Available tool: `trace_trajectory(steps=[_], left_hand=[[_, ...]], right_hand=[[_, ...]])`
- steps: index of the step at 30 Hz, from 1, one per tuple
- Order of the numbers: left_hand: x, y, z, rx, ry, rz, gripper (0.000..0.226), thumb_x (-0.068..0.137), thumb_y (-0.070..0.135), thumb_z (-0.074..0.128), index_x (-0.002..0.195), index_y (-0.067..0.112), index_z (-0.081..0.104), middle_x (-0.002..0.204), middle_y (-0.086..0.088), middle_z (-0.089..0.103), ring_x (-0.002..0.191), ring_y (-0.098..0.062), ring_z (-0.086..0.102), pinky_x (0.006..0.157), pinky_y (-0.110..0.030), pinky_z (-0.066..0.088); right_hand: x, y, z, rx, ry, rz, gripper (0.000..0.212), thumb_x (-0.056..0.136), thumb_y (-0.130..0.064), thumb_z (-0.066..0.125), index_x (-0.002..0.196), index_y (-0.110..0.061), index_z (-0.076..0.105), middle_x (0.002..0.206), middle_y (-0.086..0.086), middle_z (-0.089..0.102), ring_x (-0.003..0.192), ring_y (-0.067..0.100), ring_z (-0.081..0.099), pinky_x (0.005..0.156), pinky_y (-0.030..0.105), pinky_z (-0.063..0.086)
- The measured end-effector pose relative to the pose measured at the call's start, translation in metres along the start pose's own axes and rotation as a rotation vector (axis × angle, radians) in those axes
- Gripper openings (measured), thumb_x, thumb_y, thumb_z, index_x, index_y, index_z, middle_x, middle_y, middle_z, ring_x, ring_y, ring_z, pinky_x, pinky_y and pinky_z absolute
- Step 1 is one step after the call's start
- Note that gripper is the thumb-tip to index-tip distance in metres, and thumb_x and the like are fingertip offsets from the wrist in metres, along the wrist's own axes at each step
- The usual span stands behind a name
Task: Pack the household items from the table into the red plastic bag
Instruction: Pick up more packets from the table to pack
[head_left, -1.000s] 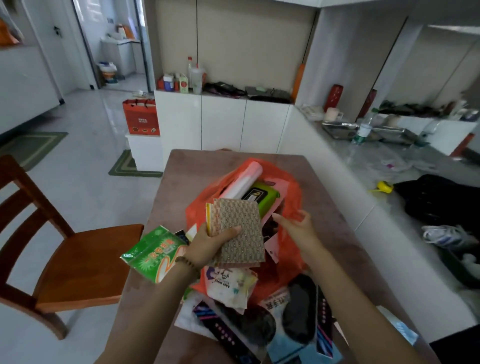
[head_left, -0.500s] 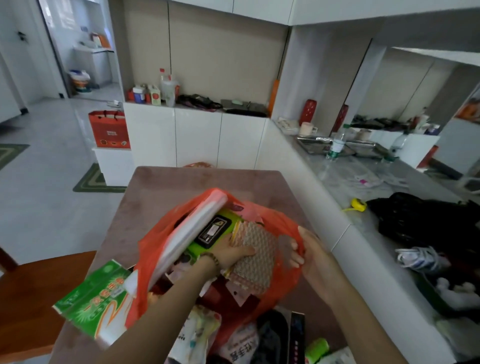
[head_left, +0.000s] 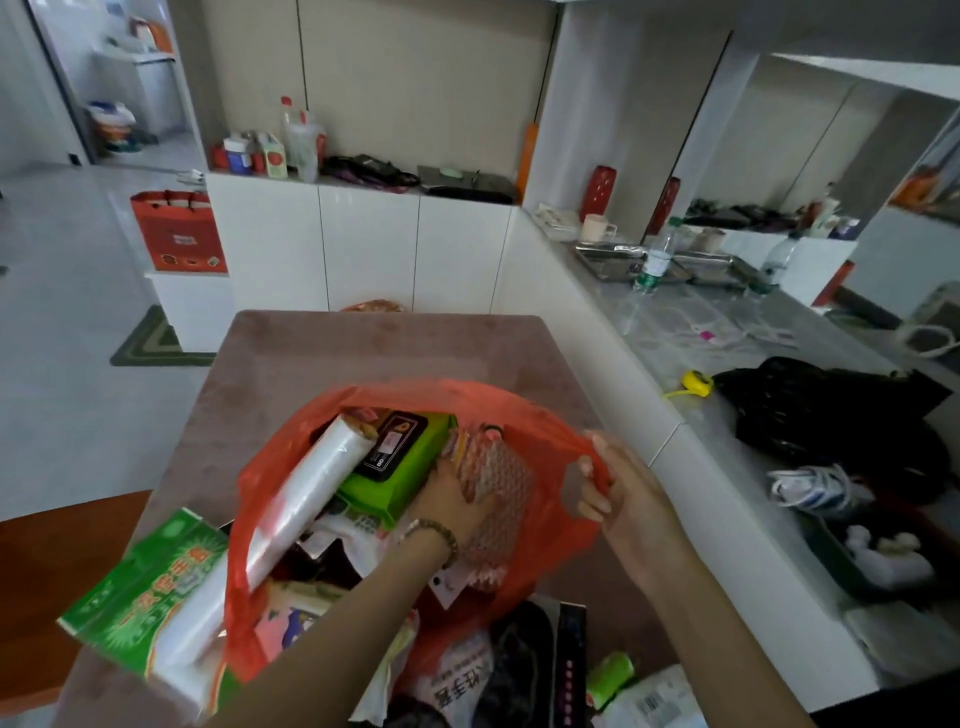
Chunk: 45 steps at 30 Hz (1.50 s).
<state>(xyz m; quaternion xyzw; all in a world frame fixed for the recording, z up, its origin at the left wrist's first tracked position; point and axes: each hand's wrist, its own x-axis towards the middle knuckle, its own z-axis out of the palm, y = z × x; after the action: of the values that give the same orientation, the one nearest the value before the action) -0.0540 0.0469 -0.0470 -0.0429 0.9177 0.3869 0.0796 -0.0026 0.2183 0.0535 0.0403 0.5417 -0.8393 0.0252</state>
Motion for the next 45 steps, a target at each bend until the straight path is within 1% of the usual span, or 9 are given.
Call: trace_trajectory(steps=[6, 13, 20, 25, 29, 33, 37, 41, 45], left_hand=[[-0.01, 0.006, 0.011, 0.296, 0.155, -0.002, 0.085, 0.079, 0.068, 0.048, 0.141, 0.014, 0.025, 0.143, -0.013, 0.025, 0.13, -0.03, 0.028, 0.105, -0.04, 0.034], [-0.037, -0.014, -0.005, -0.021, 0.175, 0.132, 0.072, 0.085, 0.055, 0.05, 0.141, 0.014, 0.03, 0.141, -0.008, 0.034, 0.13, -0.027, 0.03, 0.108, -0.042, 0.032], [-0.131, -0.06, 0.025, -0.361, 0.317, 0.24, 0.022, 0.084, 0.041, 0.058, 0.1, 0.026, 0.054, 0.095, 0.015, 0.055, 0.087, -0.001, 0.054, 0.073, -0.011, 0.042], [-0.168, -0.082, 0.073, -0.416, 0.179, 0.013, 0.023, 0.087, 0.039, 0.056, 0.094, 0.018, 0.051, 0.082, -0.003, 0.057, 0.072, -0.017, 0.059, 0.071, -0.041, 0.052], [-0.177, -0.105, 0.099, -0.114, -0.012, -0.075, 0.045, 0.088, 0.048, 0.052, 0.116, 0.013, 0.049, 0.108, -0.013, 0.057, 0.1, -0.027, 0.056, 0.09, -0.041, 0.048], [-0.191, -0.131, 0.117, 0.303, -0.083, -0.006, 0.076, 0.087, 0.057, 0.045, 0.146, 0.017, 0.021, 0.154, 0.002, 0.022, 0.141, -0.017, 0.02, 0.116, -0.033, 0.019], [-0.197, -0.152, 0.12, 0.446, -0.044, 0.01, 0.079, 0.085, 0.06, 0.041, 0.149, 0.022, 0.013, 0.158, 0.005, 0.011, 0.145, -0.014, 0.009, 0.119, -0.036, 0.007], [-0.216, -0.167, 0.114, 0.6, -0.027, 0.117, 0.066, 0.078, 0.063, 0.04, 0.131, 0.025, 0.052, 0.139, 0.004, 0.051, 0.132, -0.015, 0.03, 0.113, -0.03, 0.016], [-0.233, -0.185, 0.102, 0.57, -0.204, 0.18, 0.059, 0.084, 0.058, 0.031, 0.132, 0.025, 0.041, 0.143, 0.011, 0.039, 0.139, -0.015, 0.033, 0.115, -0.029, -0.006]], right_hand=[[-0.005, 0.002, 0.013, -0.112, -0.056, 0.008, 0.017, 0.093, -0.013, 0.05, 0.109, -0.01, 0.052, 0.072, 0.002, 0.048, 0.041, 0.007, 0.033, 0.04, 0.02, 0.029], [-0.023, 0.002, 0.002, -0.256, -0.077, 0.045, 0.02, 0.095, -0.016, 0.049, 0.114, -0.014, 0.055, 0.091, 0.007, 0.066, 0.067, 0.015, 0.058, 0.069, 0.028, 0.051], [-0.06, 0.025, -0.06, -0.267, 0.021, 0.139, 0.033, 0.097, -0.032, 0.043, 0.125, -0.019, 0.054, 0.122, 0.005, 0.065, 0.112, 0.02, 0.063, 0.097, 0.033, 0.047], [-0.088, 0.091, -0.11, -0.421, 0.161, 0.428, 0.023, 0.095, -0.022, 0.053, 0.112, -0.007, 0.058, 0.119, 0.014, 0.063, 0.102, 0.024, 0.062, 0.082, 0.029, 0.05], [-0.106, 0.149, -0.112, -0.686, 0.128, 0.657, 0.018, 0.091, -0.028, 0.061, 0.094, -0.011, 0.059, 0.097, 0.008, 0.066, 0.088, 0.019, 0.064, 0.073, 0.024, 0.051], [-0.103, 0.186, -0.1, -0.723, 0.301, 0.513, 0.03, 0.086, -0.011, 0.066, 0.109, 0.008, 0.062, 0.106, 0.025, 0.068, 0.095, 0.035, 0.065, 0.081, 0.042, 0.053], [-0.104, 0.201, -0.082, -0.787, 0.453, 0.469, 0.051, 0.084, -0.021, 0.069, 0.122, 0.007, 0.05, 0.117, 0.026, 0.062, 0.104, 0.039, 0.062, 0.089, 0.048, 0.051], [-0.108, 0.208, -0.081, -0.791, 0.415, 0.398, 0.032, 0.091, -0.022, 0.06, 0.109, 0.004, 0.059, 0.108, 0.023, 0.065, 0.099, 0.038, 0.061, 0.088, 0.047, 0.05], [-0.12, 0.207, -0.093, -0.586, 0.349, 0.406, 0.044, 0.094, -0.015, 0.054, 0.135, -0.008, 0.042, 0.117, 0.006, 0.055, 0.114, 0.034, 0.055, 0.101, 0.045, 0.044]])
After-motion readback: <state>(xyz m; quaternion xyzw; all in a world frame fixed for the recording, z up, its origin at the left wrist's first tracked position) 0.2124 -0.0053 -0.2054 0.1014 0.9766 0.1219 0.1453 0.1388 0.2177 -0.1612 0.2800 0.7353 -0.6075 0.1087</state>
